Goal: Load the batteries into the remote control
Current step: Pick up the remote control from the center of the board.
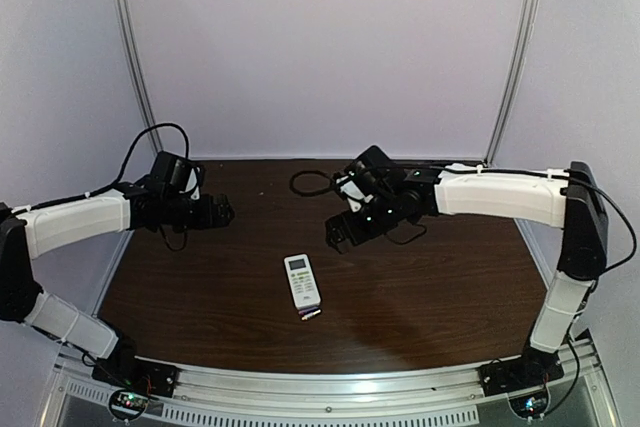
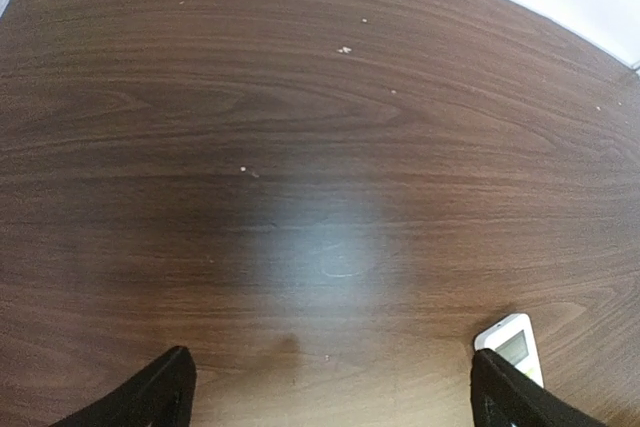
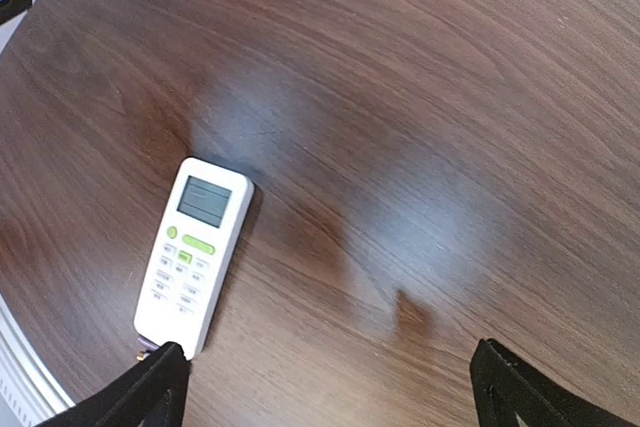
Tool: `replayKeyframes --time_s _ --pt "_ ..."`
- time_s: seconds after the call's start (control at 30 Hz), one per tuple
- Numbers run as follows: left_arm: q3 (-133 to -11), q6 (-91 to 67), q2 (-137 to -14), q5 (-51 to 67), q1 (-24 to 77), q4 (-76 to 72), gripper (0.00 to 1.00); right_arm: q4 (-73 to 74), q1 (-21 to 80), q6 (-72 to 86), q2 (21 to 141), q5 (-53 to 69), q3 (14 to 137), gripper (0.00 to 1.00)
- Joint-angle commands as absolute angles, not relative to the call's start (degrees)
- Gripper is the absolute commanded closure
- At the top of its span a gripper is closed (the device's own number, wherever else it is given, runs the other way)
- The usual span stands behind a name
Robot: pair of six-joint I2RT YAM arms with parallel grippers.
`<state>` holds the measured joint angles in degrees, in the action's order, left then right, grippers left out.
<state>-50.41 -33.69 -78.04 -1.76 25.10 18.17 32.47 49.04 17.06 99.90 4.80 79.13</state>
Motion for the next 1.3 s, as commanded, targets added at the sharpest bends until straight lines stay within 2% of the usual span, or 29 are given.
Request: replayKeyframes --time_s 0.0,0.33,0.97,1.17,1.27 --pt "-48.2 -36.8 -75.4 -4.3 23.4 19.3 0.03 37.9 54.9 18.8 108.1 -2.7 87.4 0.00" --pt "-46.2 -36.9 -73.1 -5.2 22.9 18.6 0.02 44.5 62.0 21.4 125.0 -5.4 104.4 0.00" --pt "-43.4 -38.5 -70.7 -8.0 22.9 18.8 0.02 48.1 62.9 24.7 134.3 -6.3 111.3 0.01" --pt "-43.3 -38.4 -70.0 -8.7 22.9 19.0 0.03 48.3 62.9 24.9 136.2 -6.8 112.3 0.14" --pt "-43.1 -38.3 -69.7 -9.2 22.9 19.4 0.03 48.5 62.6 24.9 136.9 -6.9 112.4 0.25"
